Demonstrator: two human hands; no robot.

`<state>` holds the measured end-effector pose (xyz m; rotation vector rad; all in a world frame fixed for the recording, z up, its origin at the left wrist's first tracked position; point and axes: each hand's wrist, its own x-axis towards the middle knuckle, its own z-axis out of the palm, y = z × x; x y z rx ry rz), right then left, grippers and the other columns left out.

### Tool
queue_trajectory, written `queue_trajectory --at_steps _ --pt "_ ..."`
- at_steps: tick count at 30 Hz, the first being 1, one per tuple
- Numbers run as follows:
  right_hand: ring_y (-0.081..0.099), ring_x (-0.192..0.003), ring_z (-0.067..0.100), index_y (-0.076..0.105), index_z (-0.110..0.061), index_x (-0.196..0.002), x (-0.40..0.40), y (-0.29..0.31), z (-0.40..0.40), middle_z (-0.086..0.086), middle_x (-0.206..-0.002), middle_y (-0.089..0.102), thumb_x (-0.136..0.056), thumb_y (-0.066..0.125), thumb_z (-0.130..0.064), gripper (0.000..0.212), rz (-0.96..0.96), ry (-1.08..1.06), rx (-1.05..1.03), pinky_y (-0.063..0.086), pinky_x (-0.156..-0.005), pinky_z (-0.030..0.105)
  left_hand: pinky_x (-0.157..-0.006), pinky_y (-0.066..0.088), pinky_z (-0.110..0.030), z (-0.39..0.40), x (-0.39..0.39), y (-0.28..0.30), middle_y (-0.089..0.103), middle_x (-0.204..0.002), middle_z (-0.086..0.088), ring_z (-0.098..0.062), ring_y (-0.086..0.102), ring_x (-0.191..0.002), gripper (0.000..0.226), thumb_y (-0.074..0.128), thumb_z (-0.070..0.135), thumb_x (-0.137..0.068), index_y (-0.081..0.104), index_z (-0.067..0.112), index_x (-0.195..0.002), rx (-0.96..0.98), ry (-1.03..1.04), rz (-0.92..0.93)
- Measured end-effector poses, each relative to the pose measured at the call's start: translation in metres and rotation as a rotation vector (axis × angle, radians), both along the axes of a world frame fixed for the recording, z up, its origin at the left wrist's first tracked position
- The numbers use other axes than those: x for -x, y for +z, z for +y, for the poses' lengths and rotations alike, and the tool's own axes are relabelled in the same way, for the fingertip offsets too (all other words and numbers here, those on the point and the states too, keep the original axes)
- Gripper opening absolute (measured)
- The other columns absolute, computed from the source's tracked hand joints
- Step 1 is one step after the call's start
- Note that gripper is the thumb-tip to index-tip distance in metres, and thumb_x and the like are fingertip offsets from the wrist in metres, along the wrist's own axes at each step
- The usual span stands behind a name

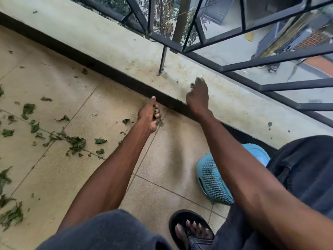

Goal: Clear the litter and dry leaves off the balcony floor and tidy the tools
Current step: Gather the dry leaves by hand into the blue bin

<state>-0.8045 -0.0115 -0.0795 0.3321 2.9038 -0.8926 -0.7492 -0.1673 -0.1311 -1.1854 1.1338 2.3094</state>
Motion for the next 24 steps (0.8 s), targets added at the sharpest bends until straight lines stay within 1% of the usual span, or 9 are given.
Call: queue_trajectory --at_steps 2,4,6,10,12,15,18,21,24 --pt "0.016 -0.147 0.032 0.028 -0.001 -0.149 0.007 -0.014 0.001 0.017 -0.158 0.021 -0.088 0.035 0.009 0.062 -0.065 0.117 -0.137 0.020 -0.120 0.037 -0.028 0.020 -0.019 0.003 0.000 0.000 0.046 -0.053 0.006 -0.006 0.033 -0.038 0.034 0.065 0.042 -0.091 0.051 0.019 -0.070 -0.007 -0.003 -0.009" --pt "0.038 -0.133 0.035 0.048 0.003 -0.132 0.003 -0.023 -0.004 0.021 -0.141 0.043 -0.090 0.033 0.007 0.045 0.015 0.179 -0.220 0.038 -0.105 0.034 -0.028 0.020 -0.020 0.005 -0.001 0.000 0.045 -0.052 0.006 -0.006 0.033 -0.037 0.035 0.065 0.044 -0.091 0.050 0.019 -0.071 -0.017 -0.010 -0.013" --pt "0.051 -0.111 0.033 0.059 0.006 -0.112 -0.008 -0.023 -0.010 0.020 -0.118 0.056 -0.091 0.035 0.005 0.032 0.101 0.211 -0.237 0.041 -0.082 0.031 -0.027 0.019 -0.019 0.007 -0.005 -0.002 0.043 -0.054 0.005 -0.006 0.032 -0.036 0.035 0.064 0.044 -0.092 0.049 0.019 -0.071 -0.029 -0.020 -0.004" --pt "0.055 -0.087 0.025 0.071 0.000 -0.084 -0.029 -0.015 -0.039 0.009 -0.090 0.060 -0.077 0.046 0.010 0.029 0.203 0.301 -0.018 0.035 -0.063 0.025 -0.029 0.018 -0.016 -0.004 -0.014 0.003 0.043 -0.060 0.003 -0.005 0.033 -0.035 0.032 0.061 0.043 -0.093 0.055 0.015 -0.078 -0.026 -0.001 0.030" --pt "0.056 -0.083 0.015 0.077 -0.007 -0.088 -0.045 -0.009 -0.069 0.003 -0.091 0.063 -0.077 0.054 0.006 0.028 0.151 0.321 0.164 0.040 -0.064 0.017 -0.033 0.023 -0.015 -0.018 -0.020 0.002 0.048 -0.062 0.000 -0.007 0.038 -0.038 0.034 0.062 0.047 -0.091 0.061 0.014 -0.083 0.000 0.030 0.043" --pt "0.066 -0.068 0.014 0.078 -0.013 -0.084 -0.076 -0.010 -0.115 0.003 -0.079 0.073 -0.074 0.058 0.002 0.027 0.056 0.378 0.269 0.055 -0.065 0.029 -0.056 0.044 -0.026 -0.044 -0.035 -0.004 0.067 -0.089 -0.009 -0.018 0.060 -0.064 0.037 0.066 0.053 -0.085 0.071 0.017 -0.089 -0.022 0.078 0.062" --pt "0.069 -0.070 0.021 0.076 -0.014 -0.091 -0.089 -0.008 -0.143 0.006 -0.081 0.074 -0.080 0.055 -0.001 0.027 -0.068 0.596 0.188 0.057 -0.065 0.036 -0.063 0.054 -0.030 -0.071 -0.052 -0.005 0.072 -0.083 -0.009 -0.023 0.068 -0.071 0.036 0.059 0.047 -0.092 0.071 0.013 -0.090 -0.004 0.166 0.009" --pt "0.068 -0.086 0.021 0.076 -0.012 -0.104 -0.078 0.000 -0.152 0.008 -0.098 0.074 -0.084 0.052 0.004 0.035 -0.338 0.779 0.290 0.056 -0.076 0.035 -0.036 0.032 -0.012 -0.097 -0.070 -0.009 0.055 -0.053 0.000 -0.010 0.048 -0.037 0.027 0.057 0.028 -0.097 0.058 0.013 -0.073 0.080 0.282 -0.043" --pt "0.067 -0.099 0.019 0.074 -0.008 -0.109 -0.057 -0.009 -0.149 0.009 -0.112 0.072 -0.088 0.057 0.000 0.028 -0.238 0.453 0.507 0.054 -0.091 0.034 -0.029 0.015 -0.011 -0.120 -0.083 -0.013 0.038 -0.038 0.007 -0.006 0.031 -0.026 0.031 0.049 0.026 -0.102 0.045 0.014 -0.073 0.046 0.390 -0.060"
